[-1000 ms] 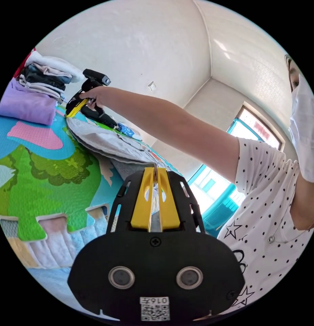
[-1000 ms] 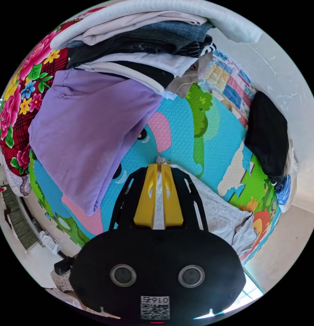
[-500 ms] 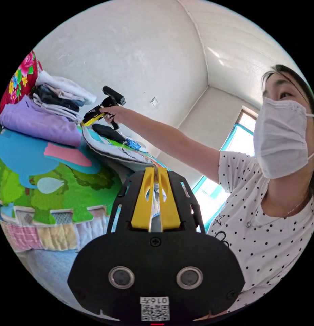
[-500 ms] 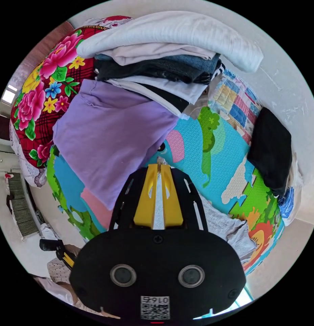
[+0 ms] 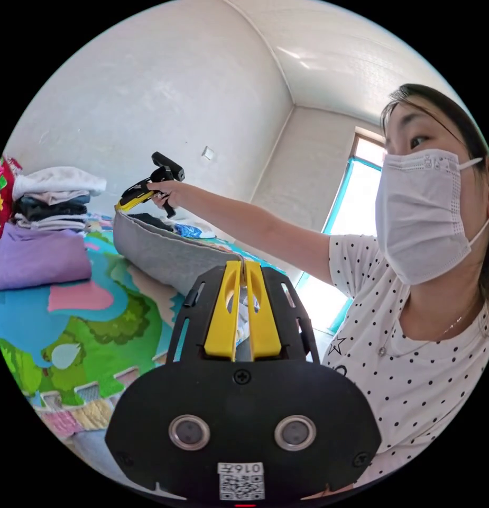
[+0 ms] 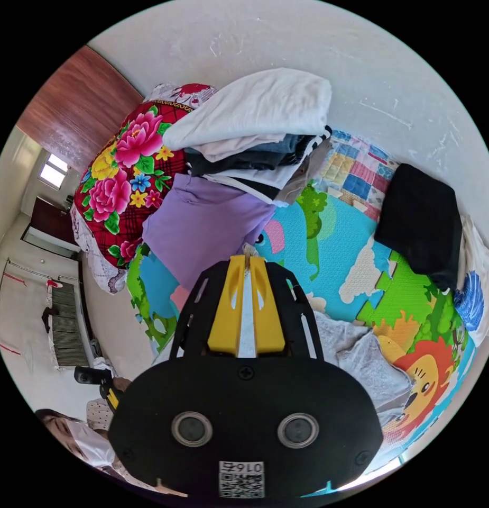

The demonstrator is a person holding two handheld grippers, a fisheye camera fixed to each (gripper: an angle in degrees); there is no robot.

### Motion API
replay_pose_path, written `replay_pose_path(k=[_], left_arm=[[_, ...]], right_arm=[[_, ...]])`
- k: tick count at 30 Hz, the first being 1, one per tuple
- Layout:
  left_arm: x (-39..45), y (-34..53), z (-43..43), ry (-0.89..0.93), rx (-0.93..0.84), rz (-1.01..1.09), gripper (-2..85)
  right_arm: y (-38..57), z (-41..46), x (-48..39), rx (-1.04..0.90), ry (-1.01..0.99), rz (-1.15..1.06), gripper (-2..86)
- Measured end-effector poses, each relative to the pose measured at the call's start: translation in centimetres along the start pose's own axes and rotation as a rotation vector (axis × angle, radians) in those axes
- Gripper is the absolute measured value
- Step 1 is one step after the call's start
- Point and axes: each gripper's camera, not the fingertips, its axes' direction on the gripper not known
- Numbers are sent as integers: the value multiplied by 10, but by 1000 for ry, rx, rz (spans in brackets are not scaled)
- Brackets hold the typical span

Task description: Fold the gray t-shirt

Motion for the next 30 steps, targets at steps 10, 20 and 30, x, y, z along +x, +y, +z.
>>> replay_pose_path(k=[10, 20, 30], left_arm=[[74, -109, 150, 176, -177, 141, -9], [139, -133, 339, 175, -404, 84, -8], [188, -135, 403, 36, -496, 101, 56]], right_arm=[[158, -170, 121, 82, 72, 89, 9], [335, -255, 244, 138, 94, 217, 10], [438, -261, 253, 216, 116, 196, 24]])
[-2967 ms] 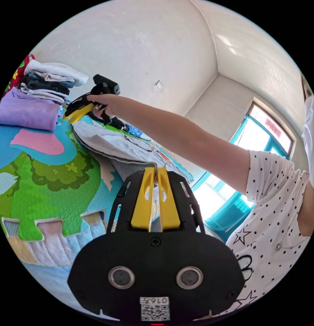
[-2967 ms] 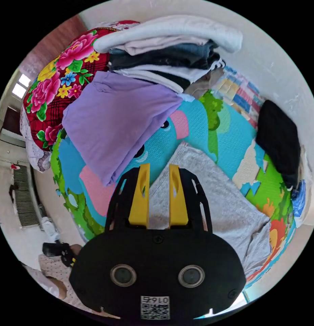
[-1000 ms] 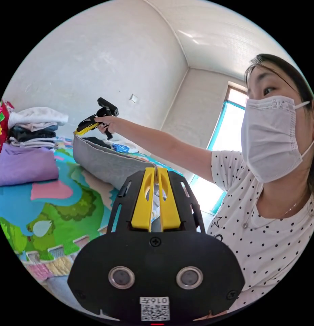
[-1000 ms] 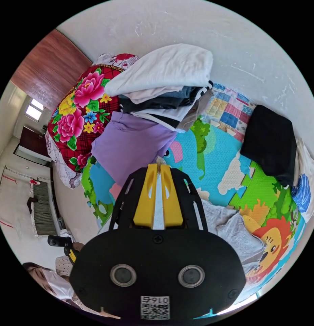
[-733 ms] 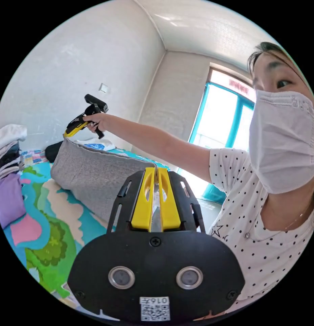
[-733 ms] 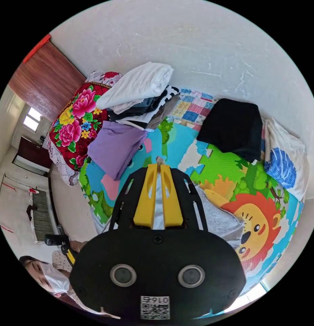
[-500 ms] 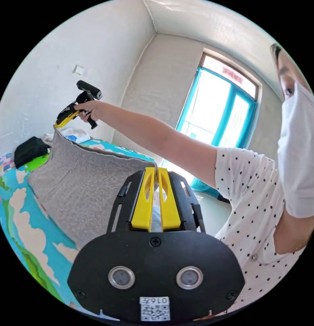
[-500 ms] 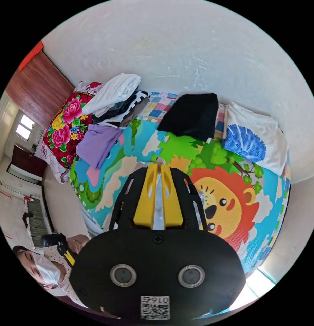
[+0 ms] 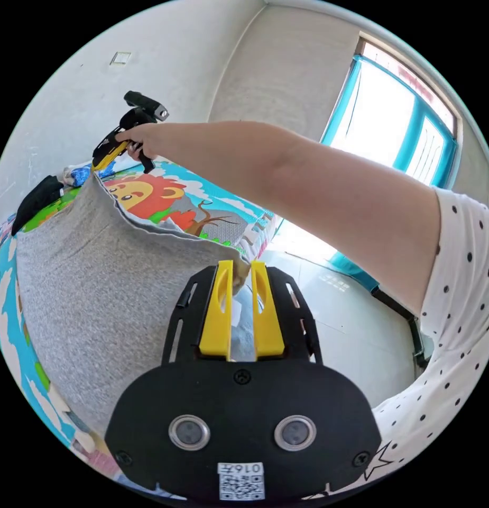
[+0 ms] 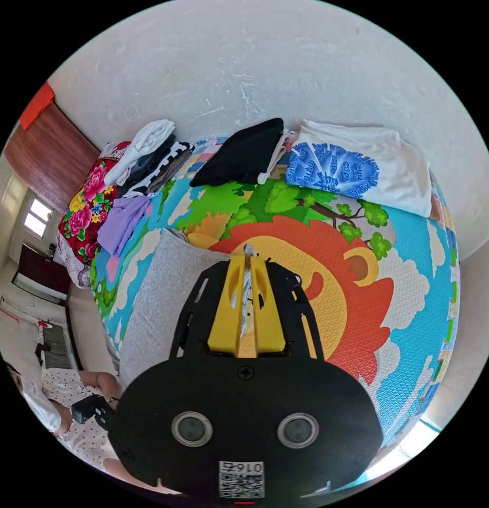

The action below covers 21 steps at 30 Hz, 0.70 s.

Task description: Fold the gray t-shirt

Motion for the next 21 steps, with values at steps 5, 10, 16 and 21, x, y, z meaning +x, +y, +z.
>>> replay_pose_path(k=[5, 10, 16, 21], left_arm=[[20, -11, -2, 12, -4, 47, 77], [3, 2, -59, -140, 123, 29, 75], [-86, 45, -148, -254, 45, -163, 89], [-102, 90, -188, -269, 15, -247, 93]], right_arm=[[51, -46, 0, 8, 91, 111, 70], [137, -127, -56, 262, 215, -37, 74], [318, -175, -202, 532, 517, -325, 40], [443, -157, -281, 462, 529, -346, 46]])
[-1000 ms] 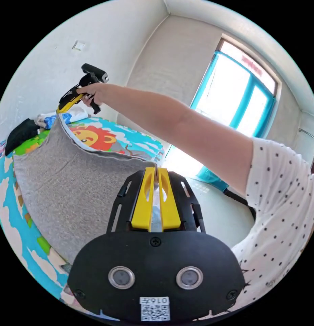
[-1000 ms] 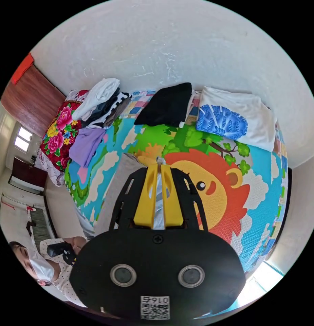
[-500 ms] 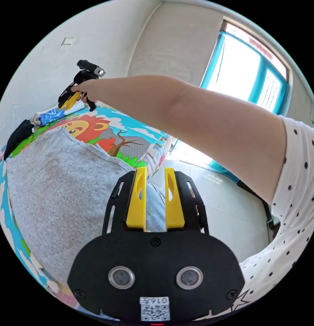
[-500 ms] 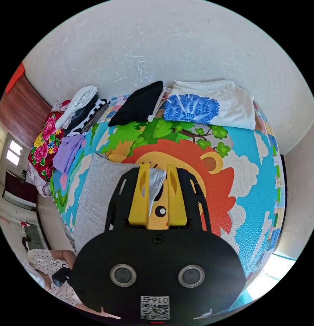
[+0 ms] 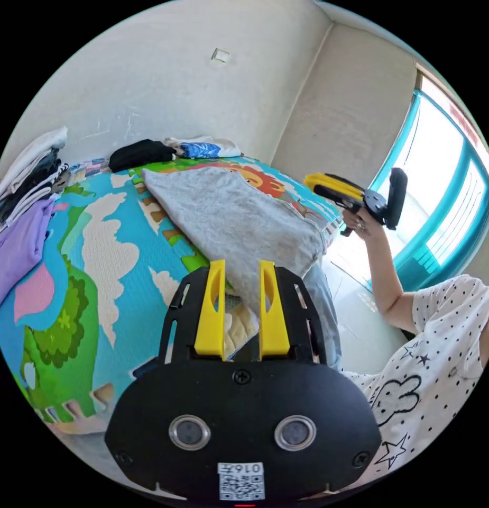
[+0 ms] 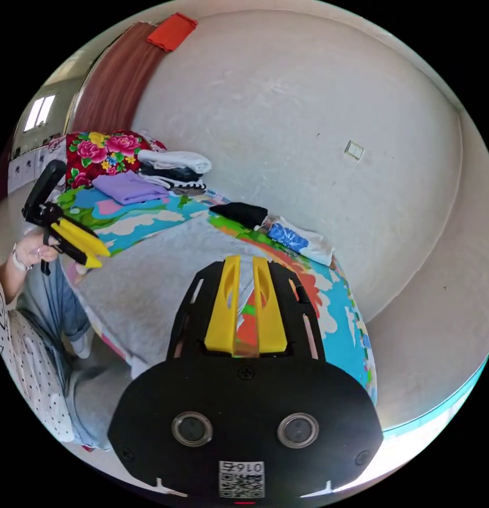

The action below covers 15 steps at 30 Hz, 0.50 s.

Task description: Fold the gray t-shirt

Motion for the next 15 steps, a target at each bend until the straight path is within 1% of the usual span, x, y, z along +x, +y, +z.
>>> replay_pose_path(k=[4, 6, 7, 9, 12, 15], left_arm=[[-3, 18, -3, -11, -50, -12, 92], [-4, 29, -3, 11, -67, -19, 92], [-5, 31, -3, 18, -76, -19, 92], [-9, 41, -6, 40, -83, -23, 94], [-13, 50, -14, 75, -93, -7, 93], [-17, 59, -16, 129, -102, 18, 91]], right_arm=[[53, -29, -55, -91, -35, 132, 58], [69, -35, -75, -155, -44, 158, 57], [77, -38, -87, -191, -18, 162, 57], [86, -55, -101, -154, 27, 184, 57], [87, -83, -115, -184, 49, 122, 61], [94, -122, -119, -86, 33, 127, 71]])
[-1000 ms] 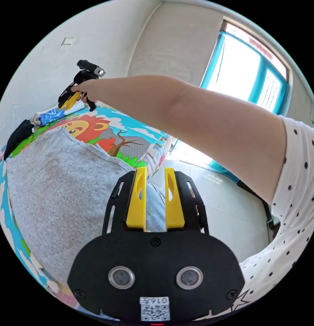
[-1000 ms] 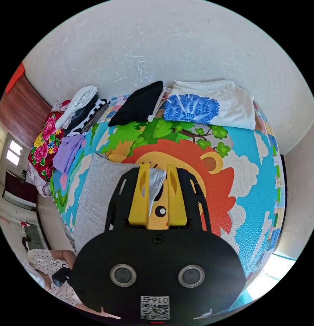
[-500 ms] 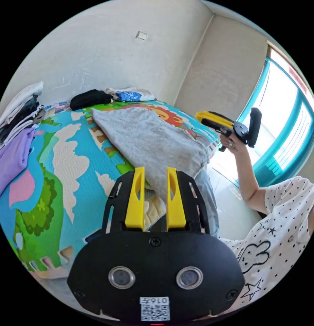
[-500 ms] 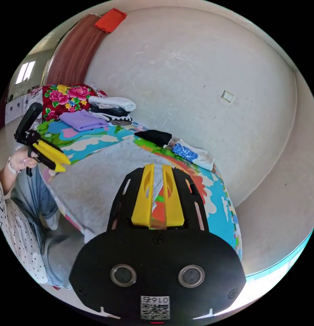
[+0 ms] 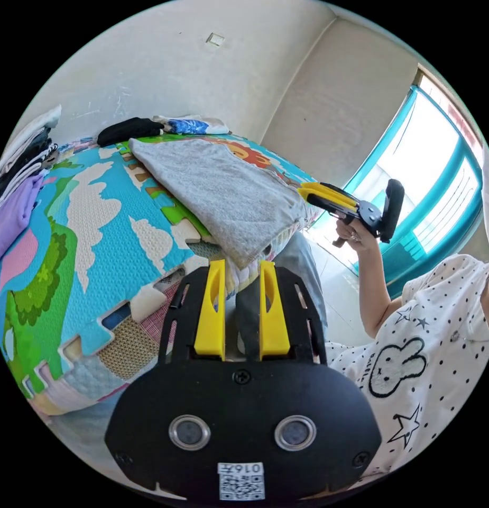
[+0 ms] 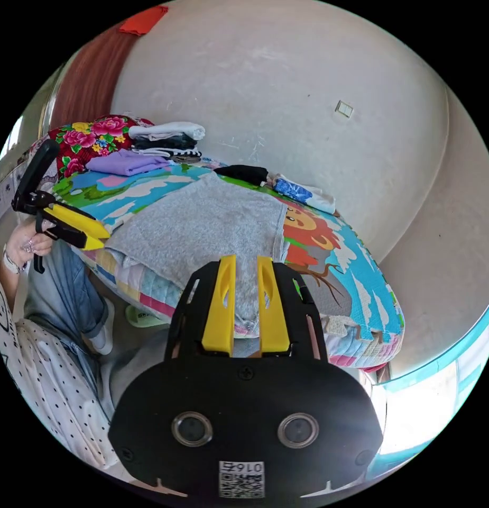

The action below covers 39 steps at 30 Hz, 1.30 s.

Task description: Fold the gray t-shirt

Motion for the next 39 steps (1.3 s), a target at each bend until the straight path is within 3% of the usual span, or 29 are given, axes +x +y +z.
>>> replay_pose_path(k=[6, 11, 19, 22, 25, 27, 33, 39], left_arm=[[-26, 8, -1, 134, 39, -74, 44], [-36, 13, -27, 224, 114, -59, 0], [-34, 25, -68, 249, 171, -48, -2], [-25, 39, -82, 191, 171, -20, 11], [-8, 58, -98, 68, 172, 86, 73], [16, 69, -105, -115, 157, 197, 121], [75, 76, -101, -401, 226, 470, 107], [103, 63, -97, -510, 207, 680, 83]], right_arm=[[38, -57, -28, 160, -200, -91, 123], [68, -80, -107, 197, -78, -407, 171], [56, -71, -185, 251, 40, -408, 146], [49, -69, -200, 207, 78, -460, 40], [47, -77, -197, 183, 24, -425, 28], [45, -81, -193, 149, -31, -408, 25], [29, -89, -191, 59, -141, -387, 22], [30, -93, -191, 36, -187, -419, 26]])
